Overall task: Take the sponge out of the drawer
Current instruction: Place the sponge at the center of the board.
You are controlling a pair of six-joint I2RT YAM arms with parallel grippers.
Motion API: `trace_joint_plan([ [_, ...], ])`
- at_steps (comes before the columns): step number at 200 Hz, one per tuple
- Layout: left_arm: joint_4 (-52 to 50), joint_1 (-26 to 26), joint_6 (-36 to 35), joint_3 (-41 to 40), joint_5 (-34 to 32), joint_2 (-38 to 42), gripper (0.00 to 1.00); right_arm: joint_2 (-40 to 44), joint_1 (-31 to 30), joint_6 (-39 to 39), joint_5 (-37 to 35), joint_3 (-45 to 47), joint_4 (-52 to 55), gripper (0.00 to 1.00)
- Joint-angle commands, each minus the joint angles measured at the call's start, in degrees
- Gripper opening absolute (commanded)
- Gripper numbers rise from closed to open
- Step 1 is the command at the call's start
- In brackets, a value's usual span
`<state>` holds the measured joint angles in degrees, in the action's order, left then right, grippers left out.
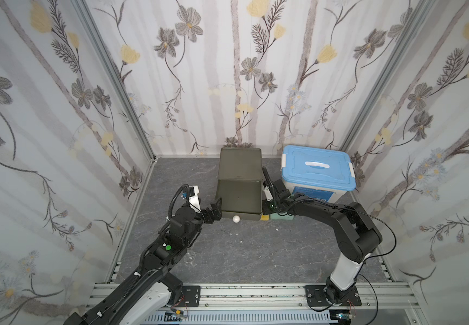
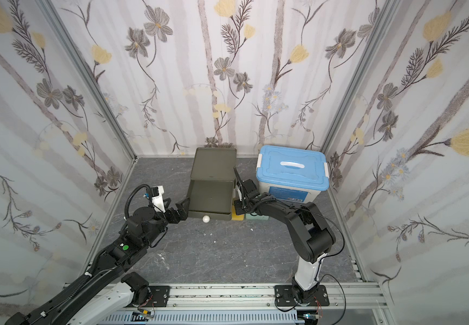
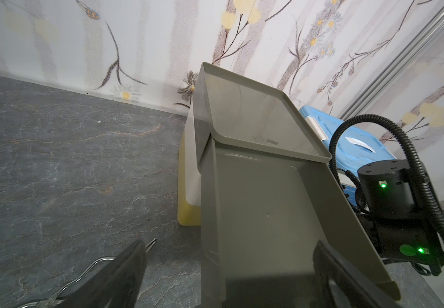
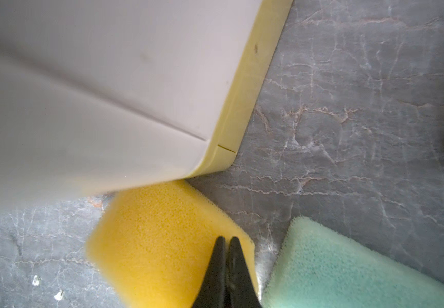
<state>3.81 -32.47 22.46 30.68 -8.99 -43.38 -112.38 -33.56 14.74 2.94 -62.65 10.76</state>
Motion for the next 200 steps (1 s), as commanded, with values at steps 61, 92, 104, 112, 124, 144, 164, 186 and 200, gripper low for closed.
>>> trace_joint_plan([
  [61,0.67,0.04,-0.71,0.46,-0.25,-0.07,1.0,-2.23,0.38,-0.59,1.29,-0.45,-5.3,0.0],
  [92,0.63,0.04,-0.68,0.35,-0.47,0.3,1.0,-2.01,0.87,-0.59,1.1,-0.19,-5.32,0.0],
  [104,0.51,0.04,-0.74,0.27,-0.5,0.32,1.0,-1.97,0.95,-0.68,1.02,-0.19,-5.32,0.0],
  [112,0.5,0.04,-0.7,0.34,-0.5,0.24,1.0,-1.97,1.03,-0.68,1.02,-0.12,-5.32,0.0],
  [124,0.47,0.04,-0.66,0.33,-0.5,0.22,1.0,-2.12,1.0,-0.75,1.02,-0.19,-5.31,0.0],
  [144,0.41,0.05,-0.57,0.29,-0.5,0.16,1.0,-2.32,0.97,-0.86,1.1,-0.1,-5.26,0.0],
  [164,0.51,0.04,-0.57,0.34,-0.5,0.21,1.0,-2.41,1.08,-1.04,1.1,-0.01,-5.27,0.0],
  [186,0.62,0.05,-0.49,0.34,-0.59,-0.06,1.0,-2.23,1.12,-1.29,1.1,0.24,-5.16,0.0],
  [200,0.58,0.04,-0.49,0.33,-0.53,-0.13,1.0,-2.03,1.18,-1.55,1.15,0.35,-5.14,0.0],
])
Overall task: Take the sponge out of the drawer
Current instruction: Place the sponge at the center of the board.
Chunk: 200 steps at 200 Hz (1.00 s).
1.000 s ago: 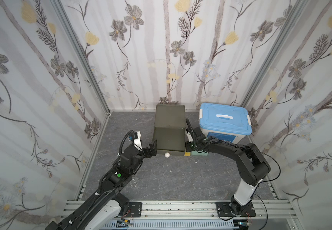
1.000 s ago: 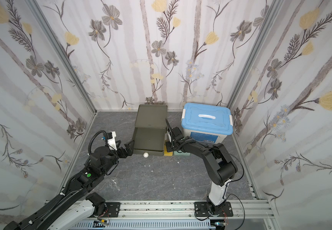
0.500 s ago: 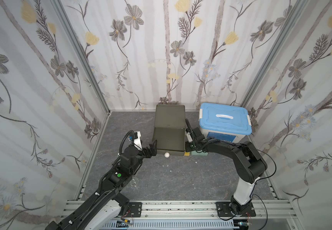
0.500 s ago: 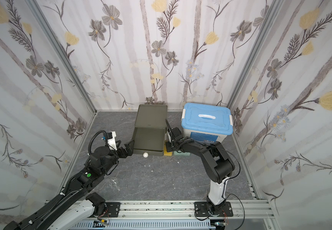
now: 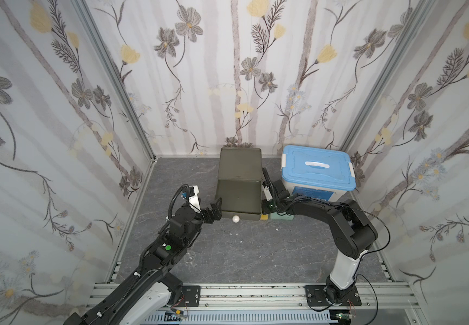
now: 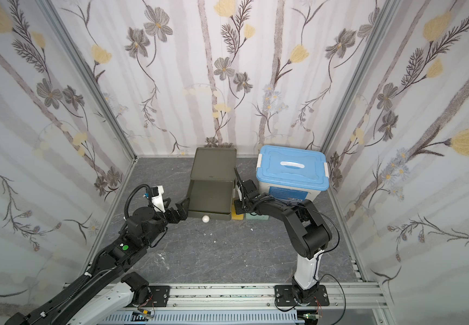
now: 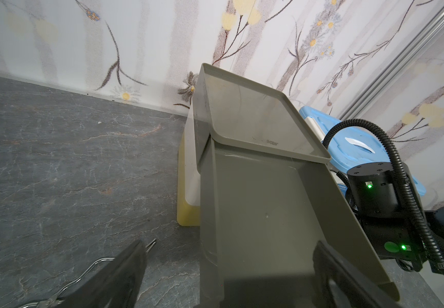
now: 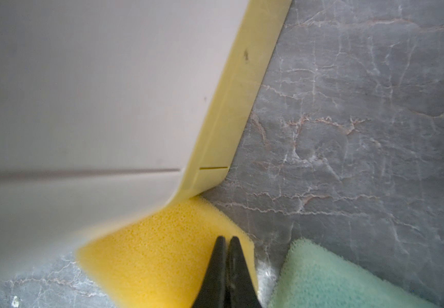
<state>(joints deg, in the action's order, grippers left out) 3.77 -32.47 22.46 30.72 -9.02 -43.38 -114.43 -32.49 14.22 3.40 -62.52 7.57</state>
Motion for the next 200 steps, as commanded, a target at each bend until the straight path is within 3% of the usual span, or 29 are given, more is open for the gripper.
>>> trace_joint_plan([
  [1,0.62,0.04,-0.49,0.25,-0.54,-0.09,1.0,0.01,0.13,-1.03,0.71,0.26,-1.95,0.0],
  [200,1.04,0.06,-0.13,0.41,-0.48,-0.86,1.0,3.27,0.62,-1.5,2.93,2.26,-3.64,0.0],
])
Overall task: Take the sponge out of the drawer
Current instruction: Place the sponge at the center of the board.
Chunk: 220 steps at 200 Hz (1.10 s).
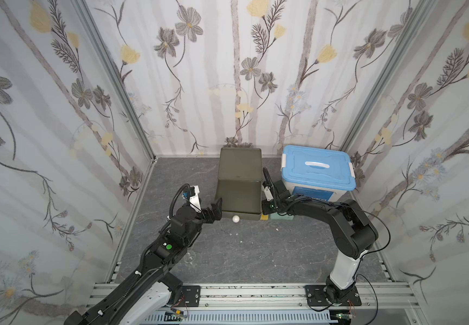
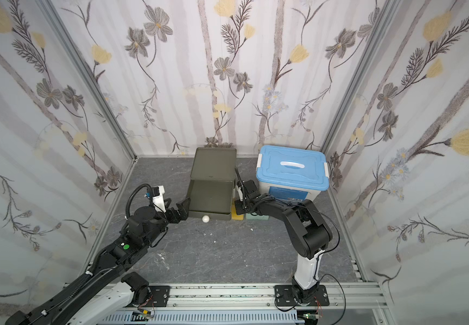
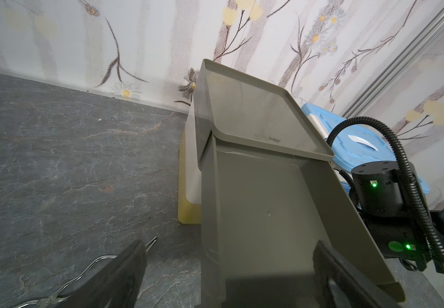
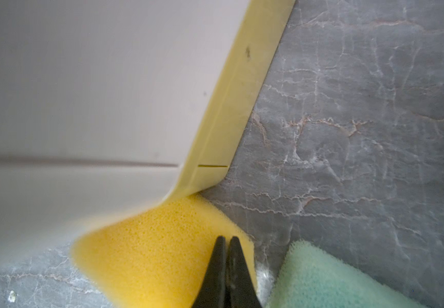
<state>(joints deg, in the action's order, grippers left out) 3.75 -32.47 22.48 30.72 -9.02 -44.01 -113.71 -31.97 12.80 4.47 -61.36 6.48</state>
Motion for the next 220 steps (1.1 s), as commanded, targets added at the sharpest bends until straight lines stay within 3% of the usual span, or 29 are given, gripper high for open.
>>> trace_joint_plan([
  [1,1.03,0.05,-0.16,0.4,-0.48,-0.22,1.0,2.72,0.12,-0.06,1.9,1.17,-2.54,0.0],
  [65,2.0,0.05,-0.06,0.22,-0.21,-0.79,1.0,13.12,3.2,-0.45,-0.35,6.26,0.3,0.0],
  [133,3.85,0.05,-0.07,-1.37,-0.51,-0.28,1.0,30.06,16.15,-2.75,-10.48,12.98,9.28,0.0],
  [167,3.68,0.07,-1.24,-0.43,0.04,-1.23,1.0,30.32,21.16,-1.98,-16.42,11.64,12.44,0.0],
  [220,3.63,0.49,-3.2,0.52,0.82,-1.78,1.0,29.57,25.84,-5.07,-18.17,11.65,13.51,0.0],
])
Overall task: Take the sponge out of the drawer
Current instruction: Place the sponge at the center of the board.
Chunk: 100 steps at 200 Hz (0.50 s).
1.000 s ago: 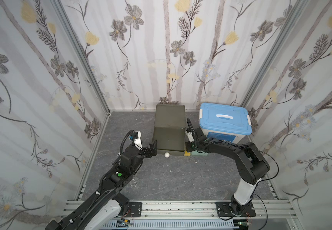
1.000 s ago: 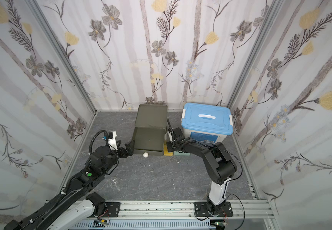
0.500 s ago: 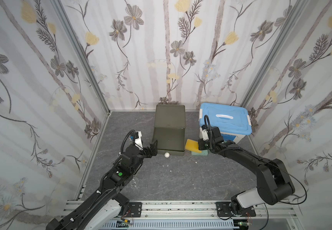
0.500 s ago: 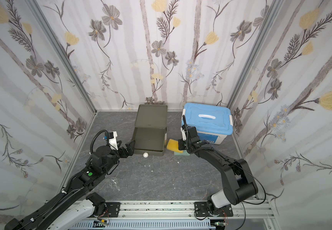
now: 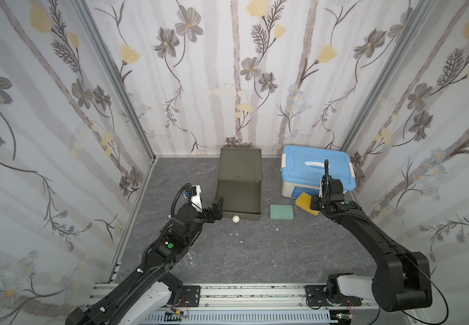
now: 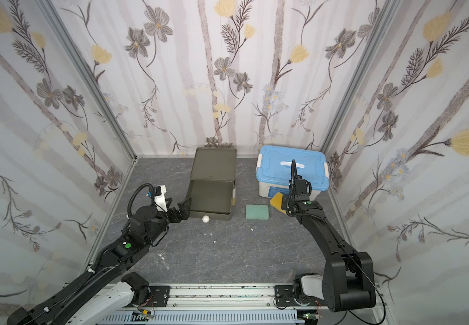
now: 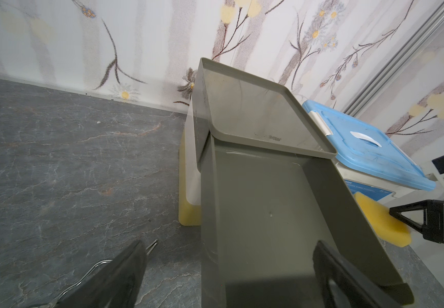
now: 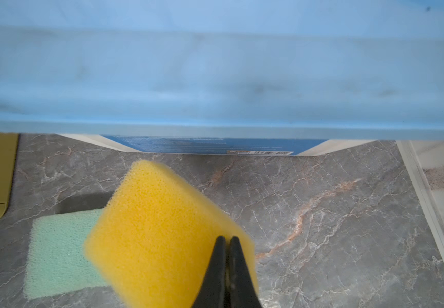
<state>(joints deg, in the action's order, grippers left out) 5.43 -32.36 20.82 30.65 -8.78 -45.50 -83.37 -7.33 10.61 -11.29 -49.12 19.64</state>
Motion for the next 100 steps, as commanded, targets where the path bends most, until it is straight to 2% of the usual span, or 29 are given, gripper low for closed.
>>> trace_joint_plan([
  [1,1.95,0.37,-1.55,0.61,0.63,-0.3,1.0,-0.8,1.28,-3.01,-2.37,-0.65,0.38,0.0],
  [25,2.05,0.94,-1.74,0.81,1.55,-0.84,1.0,-1.89,3.27,-7.18,1.95,-1.56,0.58,0.0],
  [61,2.19,1.51,-1.91,0.7,1.9,-1.01,1.0,-4.25,4.34,-11.36,4.85,-2.06,0.48,0.0],
  [81,2.29,1.94,-2.01,0.76,1.88,-1.41,1.0,-6.18,4.27,-12.1,7.69,-2.55,0.93,0.04],
  [100,2.32,2.17,-1.85,0.79,2.25,-1.55,1.0,-7.74,3.73,-11.9,5.91,-2.73,1.58,0.07],
])
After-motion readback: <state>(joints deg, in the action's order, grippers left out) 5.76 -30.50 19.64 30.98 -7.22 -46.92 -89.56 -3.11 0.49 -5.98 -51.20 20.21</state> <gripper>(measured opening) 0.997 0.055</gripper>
